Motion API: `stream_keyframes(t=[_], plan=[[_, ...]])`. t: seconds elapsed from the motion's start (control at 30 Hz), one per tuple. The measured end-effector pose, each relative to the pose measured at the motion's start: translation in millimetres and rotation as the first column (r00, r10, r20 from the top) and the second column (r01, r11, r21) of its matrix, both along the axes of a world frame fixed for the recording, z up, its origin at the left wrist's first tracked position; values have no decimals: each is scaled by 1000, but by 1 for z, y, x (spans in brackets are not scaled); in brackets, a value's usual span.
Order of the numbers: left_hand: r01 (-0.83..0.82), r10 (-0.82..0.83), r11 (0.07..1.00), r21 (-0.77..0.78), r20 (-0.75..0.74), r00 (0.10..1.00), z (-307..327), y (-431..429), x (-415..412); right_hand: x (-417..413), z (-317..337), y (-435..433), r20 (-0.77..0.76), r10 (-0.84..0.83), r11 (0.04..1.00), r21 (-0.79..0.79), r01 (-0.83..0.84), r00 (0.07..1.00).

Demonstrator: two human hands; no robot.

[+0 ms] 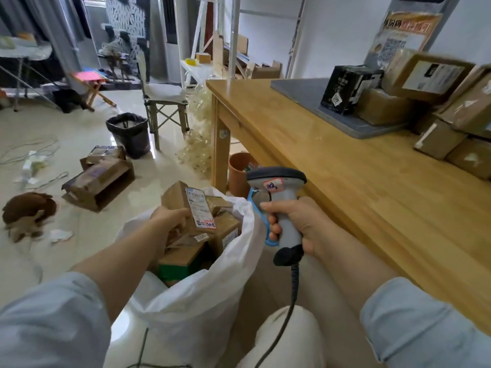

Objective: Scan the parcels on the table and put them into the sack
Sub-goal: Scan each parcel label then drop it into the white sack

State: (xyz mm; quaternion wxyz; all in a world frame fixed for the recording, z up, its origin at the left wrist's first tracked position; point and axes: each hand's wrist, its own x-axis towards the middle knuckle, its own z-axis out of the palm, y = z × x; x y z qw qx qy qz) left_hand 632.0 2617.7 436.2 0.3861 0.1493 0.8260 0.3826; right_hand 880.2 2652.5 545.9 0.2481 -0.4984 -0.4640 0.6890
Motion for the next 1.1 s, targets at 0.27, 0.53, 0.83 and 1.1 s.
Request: stream_keyframes(t=[0.27,0.53,0.83,1.1], plan=[[18,-13,999,51,-92,996,15,28,25,10,2,11,-50,-75,996,-54,72,996],[310,-226,909,278,-296,928,100,79,109,51,39,7,-250,-220,972,-137,191,943],[649,-478,650,396,-452,753,189,99,266,173,100,4,-506,-436,894,-152,421,744],[839,-639,417,350,-543,545,227,124,403,320,141,1,-455,-661,687,-46,725,597]])
